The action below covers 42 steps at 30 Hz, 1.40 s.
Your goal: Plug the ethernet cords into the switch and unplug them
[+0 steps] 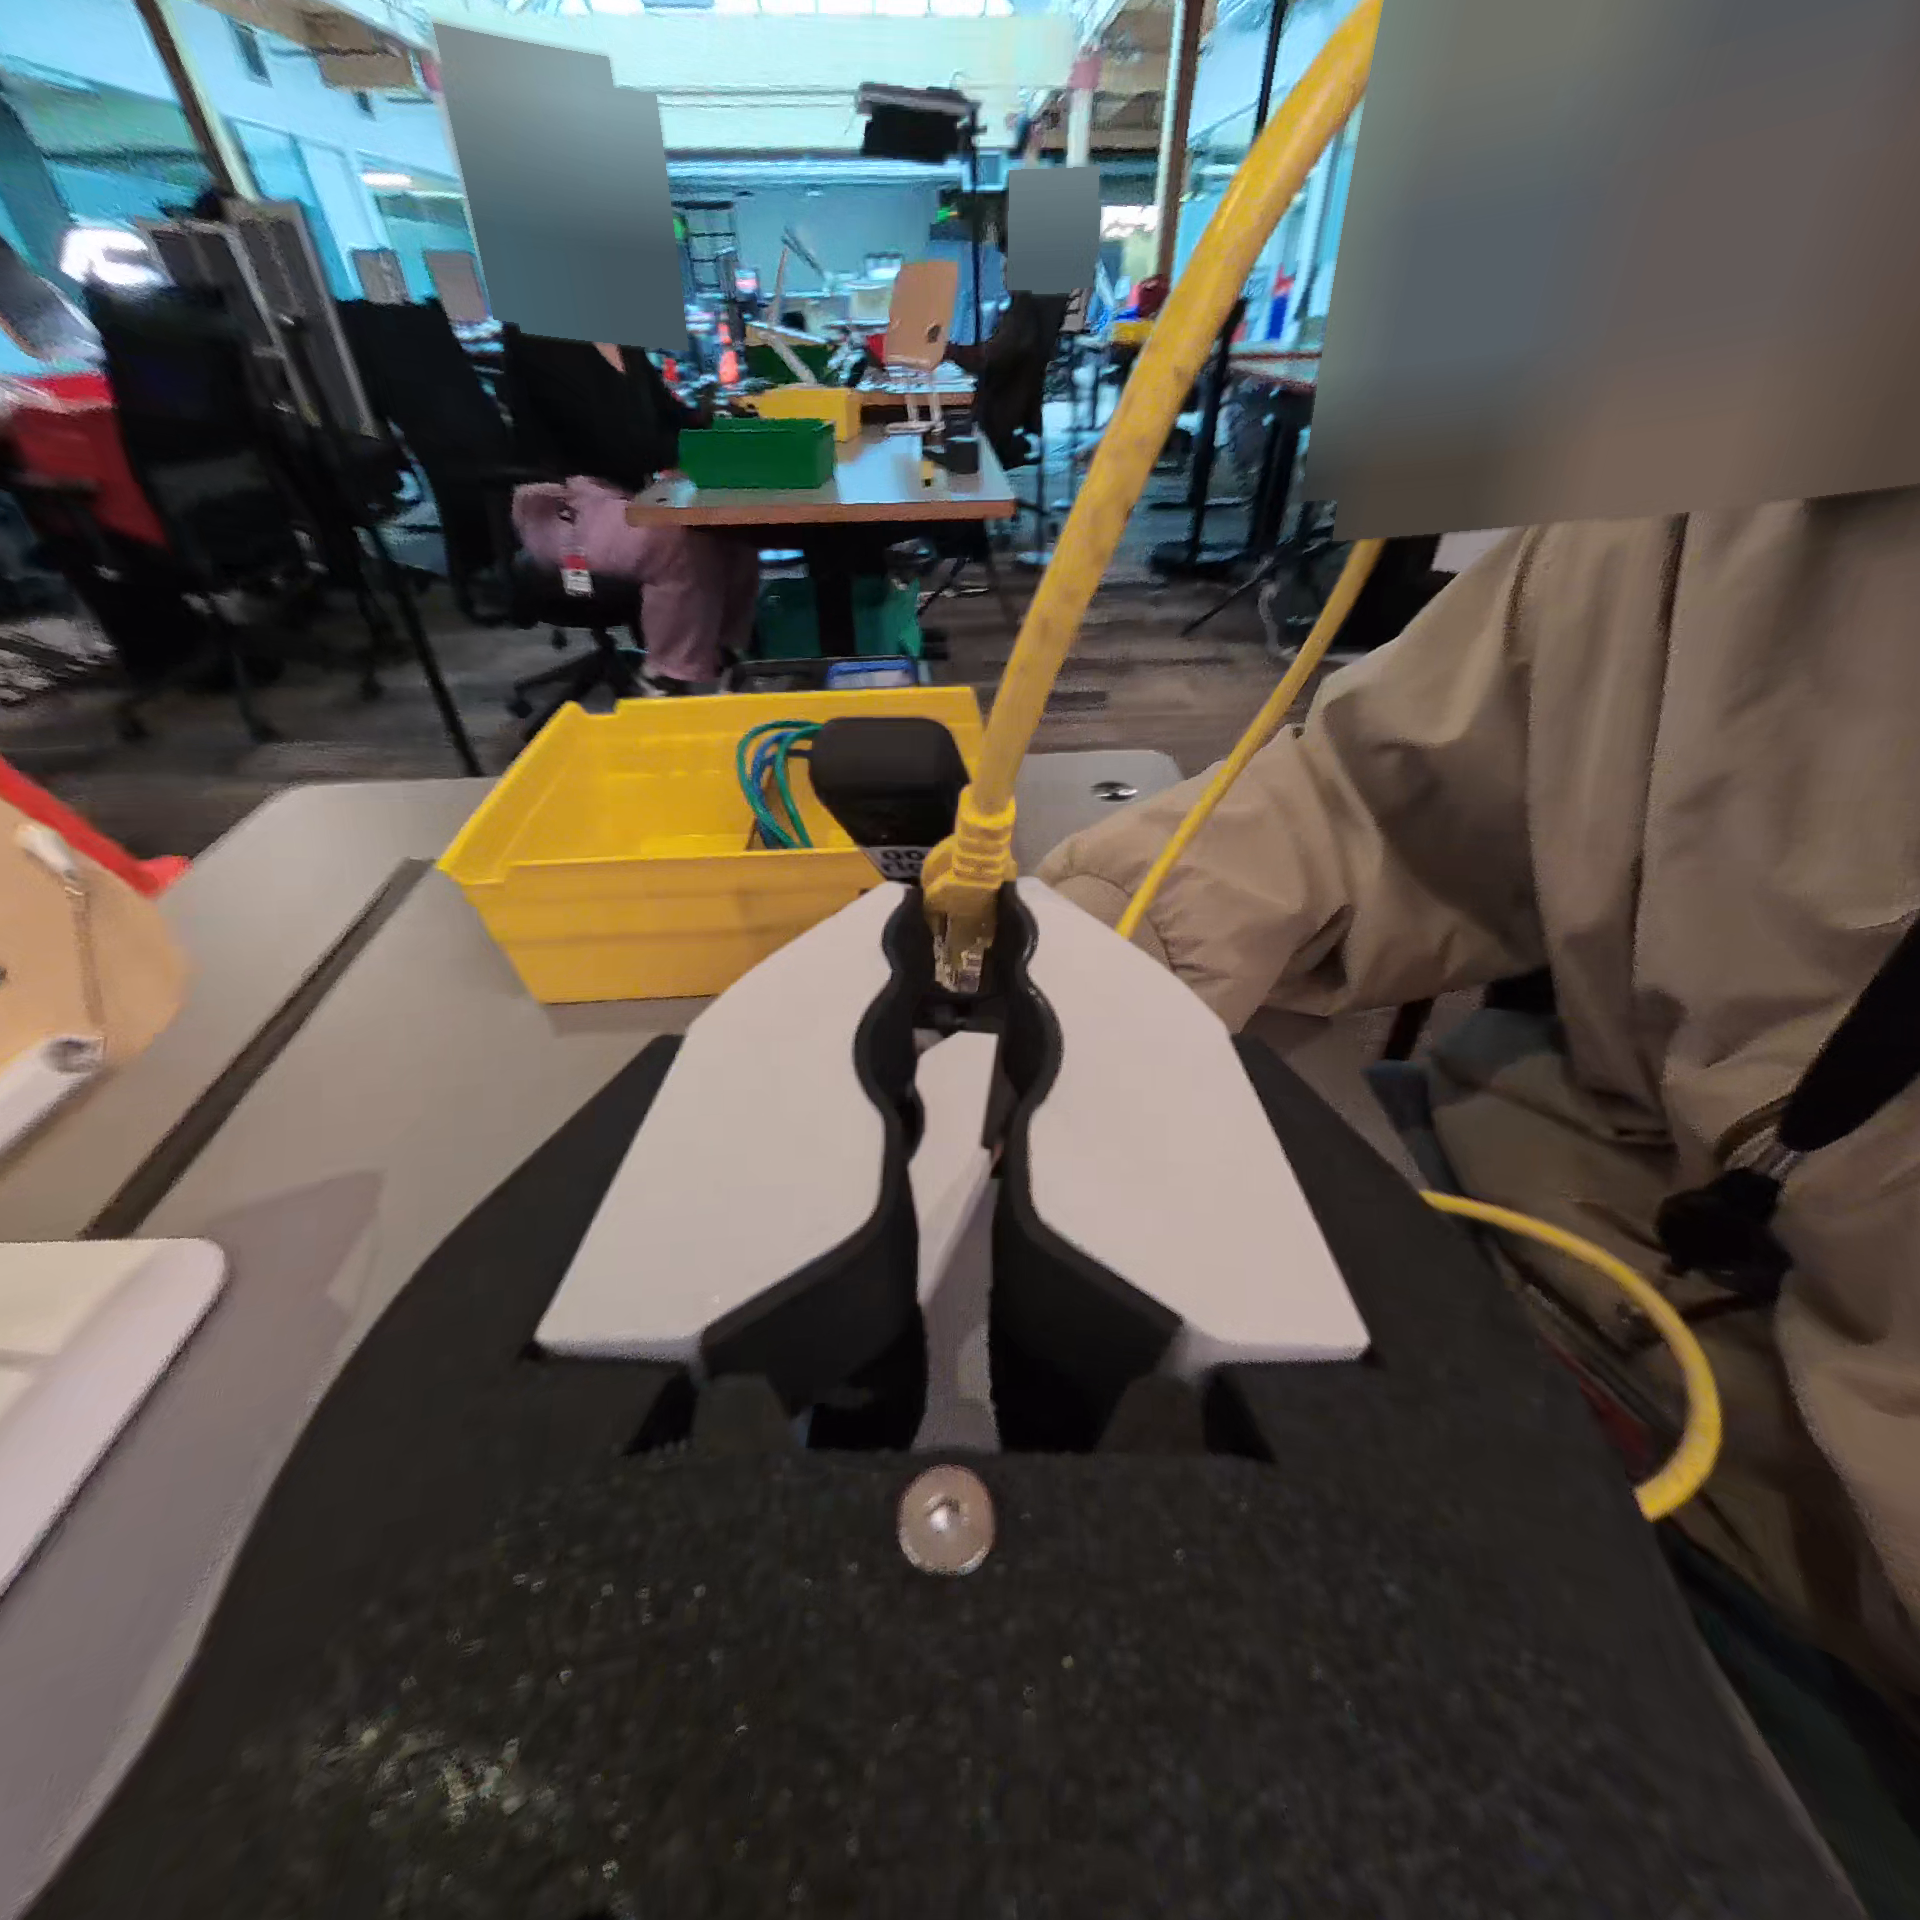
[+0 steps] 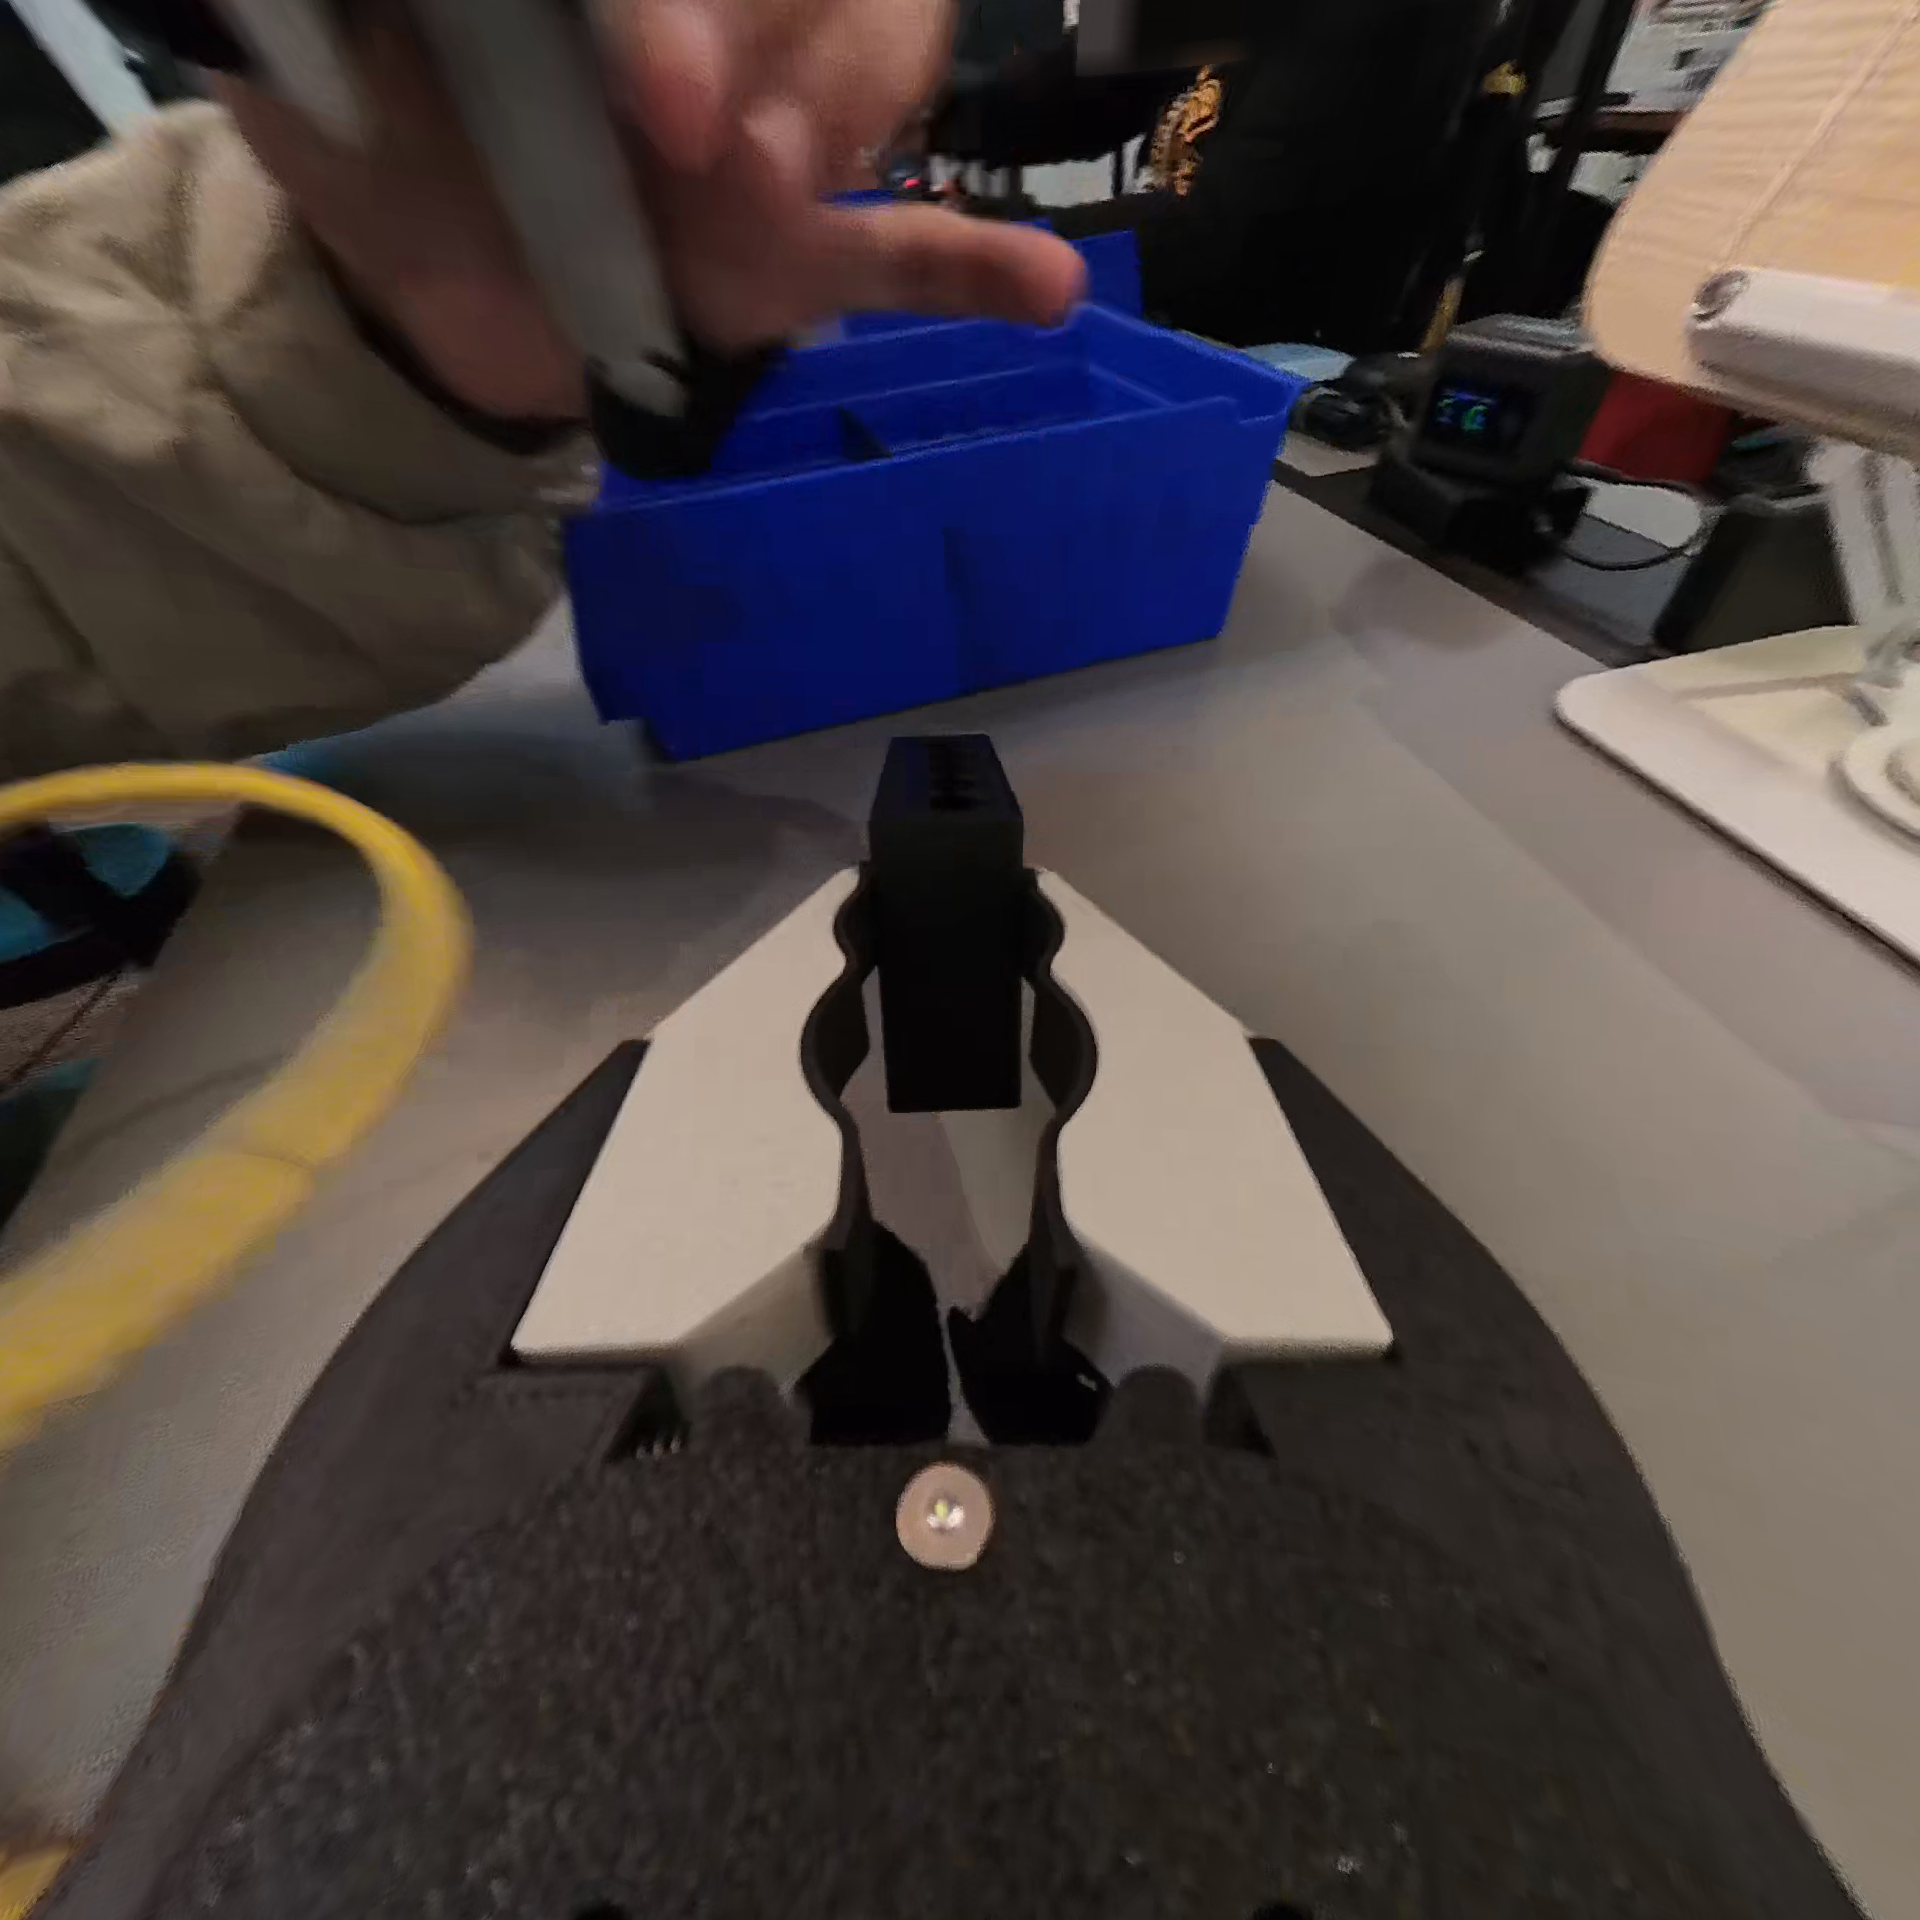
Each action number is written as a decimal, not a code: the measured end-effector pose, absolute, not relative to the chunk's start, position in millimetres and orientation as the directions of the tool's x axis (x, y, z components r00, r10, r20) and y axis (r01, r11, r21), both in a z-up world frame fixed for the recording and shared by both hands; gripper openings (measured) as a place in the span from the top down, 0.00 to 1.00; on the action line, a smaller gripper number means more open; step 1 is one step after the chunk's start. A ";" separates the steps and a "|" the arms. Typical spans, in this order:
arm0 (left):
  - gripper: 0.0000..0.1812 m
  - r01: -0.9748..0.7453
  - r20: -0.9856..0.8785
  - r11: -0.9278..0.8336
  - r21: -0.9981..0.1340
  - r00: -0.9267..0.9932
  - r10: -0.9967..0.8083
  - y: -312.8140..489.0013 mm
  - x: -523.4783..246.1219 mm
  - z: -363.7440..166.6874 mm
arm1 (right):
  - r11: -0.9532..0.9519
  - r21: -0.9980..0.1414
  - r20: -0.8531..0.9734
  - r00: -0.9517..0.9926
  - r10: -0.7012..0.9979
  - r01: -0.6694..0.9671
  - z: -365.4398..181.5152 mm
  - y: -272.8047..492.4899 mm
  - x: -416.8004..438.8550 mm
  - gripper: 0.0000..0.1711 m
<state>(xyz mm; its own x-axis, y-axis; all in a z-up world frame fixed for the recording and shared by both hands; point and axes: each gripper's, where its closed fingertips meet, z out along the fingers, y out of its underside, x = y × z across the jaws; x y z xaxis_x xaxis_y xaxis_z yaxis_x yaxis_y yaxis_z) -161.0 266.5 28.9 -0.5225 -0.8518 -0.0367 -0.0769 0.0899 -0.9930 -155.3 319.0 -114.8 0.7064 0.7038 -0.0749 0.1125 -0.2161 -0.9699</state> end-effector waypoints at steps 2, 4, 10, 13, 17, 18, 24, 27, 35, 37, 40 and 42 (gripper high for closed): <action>0.93 -0.097 -0.106 0.159 -0.983 -0.409 -0.906 265.7 -168.1 31.9 | -0.188 -0.977 -0.043 0.760 0.648 0.105 -109.3 328.2 -141.1 0.85; 0.93 -0.142 -0.146 0.180 -0.973 -0.222 -0.964 278.4 -179.8 28.7 | -0.164 -0.983 -0.033 0.810 0.586 0.079 -97.7 333.8 -125.2 0.85; 0.93 -0.415 -0.364 0.207 -0.886 0.346 -0.865 326.3 -246.3 -15.8 | -0.045 -0.995 0.068 0.943 0.325 0.087 6.1 320.9 -52.7 0.85; 0.93 -0.505 -0.420 0.194 -0.841 0.383 -0.823 310.5 -262.0 -48.1 | -0.095 -0.972 0.198 0.966 0.169 0.216 60.9 300.1 14.3 0.85; 0.93 -0.539 -0.404 0.152 -0.829 0.389 -0.828 283.2 -261.5 -82.8 | -0.638 -0.684 0.321 0.931 0.172 0.354 8.7 288.3 133.0 0.85; 0.93 -0.565 -0.448 0.184 -0.804 0.375 -0.811 278.5 -260.0 -88.8 | -0.725 -0.590 0.343 0.923 0.174 0.356 -12.1 290.0 161.9 0.85; 0.93 -0.665 -0.600 0.306 -0.681 0.266 -0.755 257.5 -244.3 -110.5 | -0.940 -0.235 0.125 0.966 0.224 0.248 -120.4 289.2 216.7 0.85; 0.93 -0.694 -0.621 0.322 -0.644 0.228 -0.750 252.6 -241.1 -119.7 | -0.956 -0.152 0.125 0.965 0.232 0.250 -143.1 284.5 225.4 0.85; 0.92 -0.793 -0.504 0.229 -0.564 0.110 -0.857 221.3 -239.2 -170.0 | -0.949 -0.243 0.111 0.977 0.180 0.202 -148.4 285.8 224.6 0.77; 0.89 -0.773 -0.402 0.165 -0.613 0.125 -0.907 208.0 -236.1 -170.0 | -0.932 -0.316 0.103 0.984 0.149 0.174 -135.4 289.8 222.6 0.71; 0.87 -0.744 -0.232 0.059 -0.665 0.131 -0.964 186.9 -237.2 -171.2 | -0.866 -0.485 0.159 0.986 0.046 0.119 -87.3 290.8 221.3 0.68; 0.87 -0.703 -0.142 0.017 -0.711 0.119 -0.983 172.0 -237.7 -166.3 | -0.780 -0.611 0.206 0.978 0.009 0.136 -44.3 281.5 202.8 0.66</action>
